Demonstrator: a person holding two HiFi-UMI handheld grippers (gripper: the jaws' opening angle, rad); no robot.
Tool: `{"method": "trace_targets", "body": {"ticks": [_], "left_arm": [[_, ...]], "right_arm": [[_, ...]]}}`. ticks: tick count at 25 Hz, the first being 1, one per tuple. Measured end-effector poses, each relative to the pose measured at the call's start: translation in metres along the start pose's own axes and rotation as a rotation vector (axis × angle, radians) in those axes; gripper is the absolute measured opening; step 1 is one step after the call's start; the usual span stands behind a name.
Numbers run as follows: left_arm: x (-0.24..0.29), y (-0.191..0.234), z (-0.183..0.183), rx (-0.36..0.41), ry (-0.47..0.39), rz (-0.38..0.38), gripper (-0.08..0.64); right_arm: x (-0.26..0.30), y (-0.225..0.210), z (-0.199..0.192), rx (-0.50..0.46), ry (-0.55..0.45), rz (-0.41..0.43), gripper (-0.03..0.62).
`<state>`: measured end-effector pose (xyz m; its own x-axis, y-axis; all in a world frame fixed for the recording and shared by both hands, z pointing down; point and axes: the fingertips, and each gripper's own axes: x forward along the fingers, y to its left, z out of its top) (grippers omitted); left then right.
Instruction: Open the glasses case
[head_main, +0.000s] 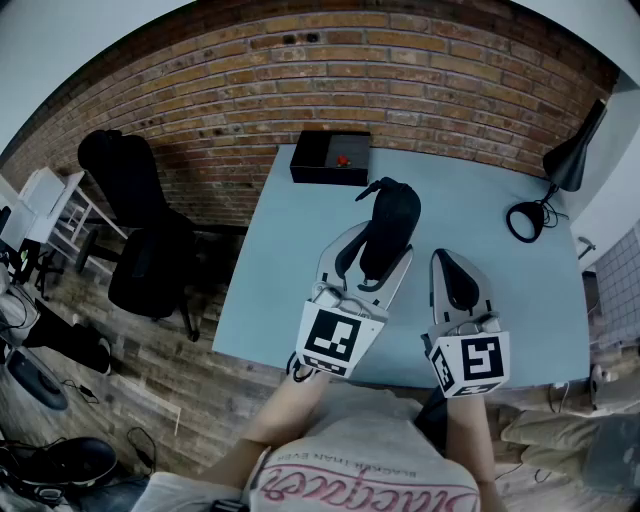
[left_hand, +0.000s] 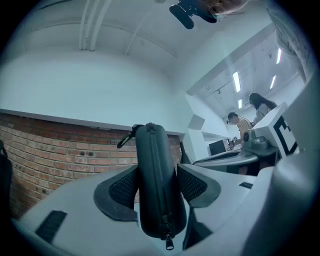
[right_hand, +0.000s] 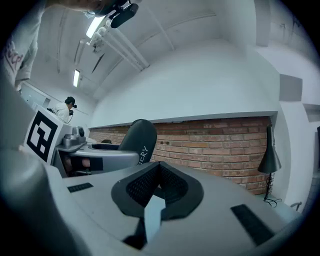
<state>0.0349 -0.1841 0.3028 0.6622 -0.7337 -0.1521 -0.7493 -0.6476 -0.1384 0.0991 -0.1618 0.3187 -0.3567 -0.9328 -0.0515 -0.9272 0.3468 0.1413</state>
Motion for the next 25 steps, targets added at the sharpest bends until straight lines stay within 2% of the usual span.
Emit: {"method": "trace_targets", "body": {"ticks": [12, 16, 22, 25], "left_arm": [[-0.002, -0.002, 0.001, -0.034, 0.007, -0.023, 0.247], [0.001, -0.001, 0.001, -0.165, -0.003, -0.078, 0.247], [0.000, 0.005, 0.001, -0.449, -0.042, -0.168, 0.245], [0.003, 0.010, 0.000, -0.497, -0.039, -0.181, 0.245]], "right_arm": [[-0.002, -0.003, 0.000, 0.029, -0.023, -0.003, 0.020], [-0.001, -0.004, 0.000, 0.040, -0.021, 0.000, 0.020], [0.001, 0.000, -0.003, 0.042, -0.011, 0.015, 0.020], [0.002, 0.004, -0.004, 0.050, -0.006, 0.042, 0.020]]}}
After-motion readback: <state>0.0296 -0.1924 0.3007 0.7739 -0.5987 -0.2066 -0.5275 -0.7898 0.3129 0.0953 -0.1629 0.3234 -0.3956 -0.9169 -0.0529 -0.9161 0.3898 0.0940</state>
